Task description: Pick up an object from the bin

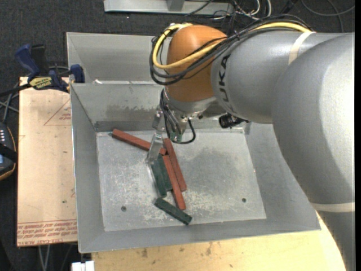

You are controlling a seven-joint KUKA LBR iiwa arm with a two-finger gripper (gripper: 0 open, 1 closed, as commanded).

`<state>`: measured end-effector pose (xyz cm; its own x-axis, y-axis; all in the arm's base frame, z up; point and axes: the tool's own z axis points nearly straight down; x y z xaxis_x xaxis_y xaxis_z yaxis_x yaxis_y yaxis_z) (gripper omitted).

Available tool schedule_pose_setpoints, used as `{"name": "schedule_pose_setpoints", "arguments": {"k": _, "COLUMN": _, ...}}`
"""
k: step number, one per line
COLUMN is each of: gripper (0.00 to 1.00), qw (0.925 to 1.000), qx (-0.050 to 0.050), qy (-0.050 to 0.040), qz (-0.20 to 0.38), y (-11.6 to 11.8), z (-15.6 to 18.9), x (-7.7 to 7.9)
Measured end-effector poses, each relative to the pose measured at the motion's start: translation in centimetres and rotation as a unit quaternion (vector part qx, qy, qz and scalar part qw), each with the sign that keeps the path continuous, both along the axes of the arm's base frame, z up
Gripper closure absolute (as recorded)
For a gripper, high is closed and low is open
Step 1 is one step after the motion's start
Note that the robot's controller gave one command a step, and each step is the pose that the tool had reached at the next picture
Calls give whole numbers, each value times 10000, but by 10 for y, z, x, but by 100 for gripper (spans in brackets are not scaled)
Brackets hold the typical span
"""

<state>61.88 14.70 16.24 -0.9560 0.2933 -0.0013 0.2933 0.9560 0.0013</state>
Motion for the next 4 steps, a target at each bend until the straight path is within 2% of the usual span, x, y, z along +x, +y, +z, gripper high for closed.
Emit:
{"name": "schedule_pose_setpoints", "arguments": {"k": 1, "gripper": 0, "qw": 9995, "qx": 10, "qy": -26, "qz": -327, "y": 5, "z": -44, "x": 8}}
{"name": "schedule_pose_setpoints", "arguments": {"k": 2, "gripper": 100, "qw": 10000, "qx": 7, "qy": -19, "qz": -71, "y": 22, "z": -90, "x": -3}}
{"name": "schedule_pose_setpoints", "arguments": {"k": 3, "gripper": 100, "qw": 10000, "qx": 7, "qy": -19, "qz": -73, "y": 22, "z": -90, "x": -3}}
{"name": "schedule_pose_setpoints", "arguments": {"k": 4, "gripper": 100, "qw": 10000, "qx": -1, "qy": -12, "qz": -57, "y": -10, "z": 57, "x": -8}}
